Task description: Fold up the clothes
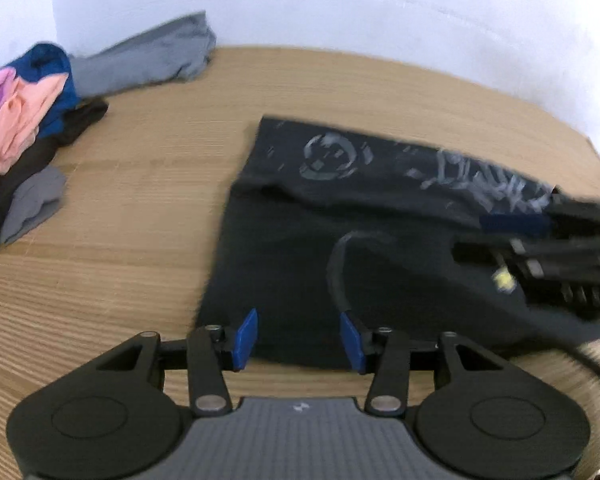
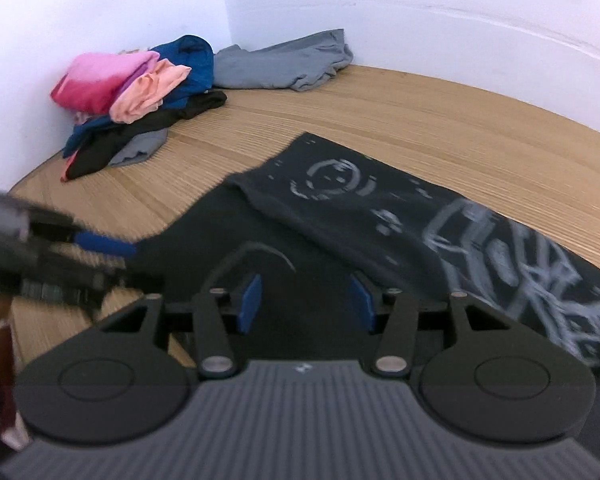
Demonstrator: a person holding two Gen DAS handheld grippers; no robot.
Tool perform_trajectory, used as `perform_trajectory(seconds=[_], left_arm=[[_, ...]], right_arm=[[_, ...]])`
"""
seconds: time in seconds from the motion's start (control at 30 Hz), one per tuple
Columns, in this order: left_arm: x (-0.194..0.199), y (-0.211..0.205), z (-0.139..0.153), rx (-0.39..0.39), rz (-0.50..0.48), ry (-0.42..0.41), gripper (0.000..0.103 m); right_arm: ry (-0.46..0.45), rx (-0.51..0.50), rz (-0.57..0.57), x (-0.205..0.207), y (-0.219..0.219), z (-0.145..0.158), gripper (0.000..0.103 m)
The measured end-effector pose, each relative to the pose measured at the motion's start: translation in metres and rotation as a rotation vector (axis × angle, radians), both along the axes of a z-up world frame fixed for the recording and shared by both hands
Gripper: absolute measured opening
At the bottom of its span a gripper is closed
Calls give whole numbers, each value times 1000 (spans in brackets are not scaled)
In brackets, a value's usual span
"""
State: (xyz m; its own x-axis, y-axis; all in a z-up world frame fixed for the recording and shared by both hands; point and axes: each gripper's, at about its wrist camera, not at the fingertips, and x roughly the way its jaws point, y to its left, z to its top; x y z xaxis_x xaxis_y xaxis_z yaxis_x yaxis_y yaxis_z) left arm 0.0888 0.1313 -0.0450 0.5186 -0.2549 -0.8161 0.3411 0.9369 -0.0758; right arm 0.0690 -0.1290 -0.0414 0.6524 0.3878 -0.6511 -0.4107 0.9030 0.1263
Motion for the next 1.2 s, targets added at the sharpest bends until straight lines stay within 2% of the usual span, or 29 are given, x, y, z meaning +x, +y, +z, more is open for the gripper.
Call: perform_trajectory(seconds=[0.1,0.17,0.27,0.43,0.63,0.7,0.73,0.77,0.83,0.93,1.03,1.1,1.2], left_arm=[[7,22,-7,-28,-13,34,49],[12,34,-13,-61,-5,69,49],[16,46,-20,-105,-24,87,51],[21,52,-22,-141,-38,58,52],[31,55,-27,-182,-44,48,54],[34,51,-28,-181,-64,38,56],[35,49,-28,-178,-75,34,60],[35,47,-29,-176,-89,32,65],[32,44,-29,-161,-118,18,67],[29,45,-30,-163,-113,9,67],[31,52,-31,-182,-64,0,67],[32,55,-31,-162,-19,-25,66],[33,52,-34,-139,-42,-33,70]], right_arm=[[30,19,4,21,28,3,52],[55,17,-23,42,45,3,59],[104,46,-116,82,66,-3,59],[227,72,-288,138,97,-20,59],[146,-110,-302,153,139,-31,59],[130,-153,-298,156,148,-36,65],[118,-163,-299,156,150,-37,73],[107,-173,-301,157,152,-38,76],[110,-145,-311,158,150,-39,80],[100,-147,-296,155,149,-39,80],[93,-153,-294,152,149,-38,80],[91,-153,-297,153,149,-39,80],[81,-153,-300,152,149,-39,80]])
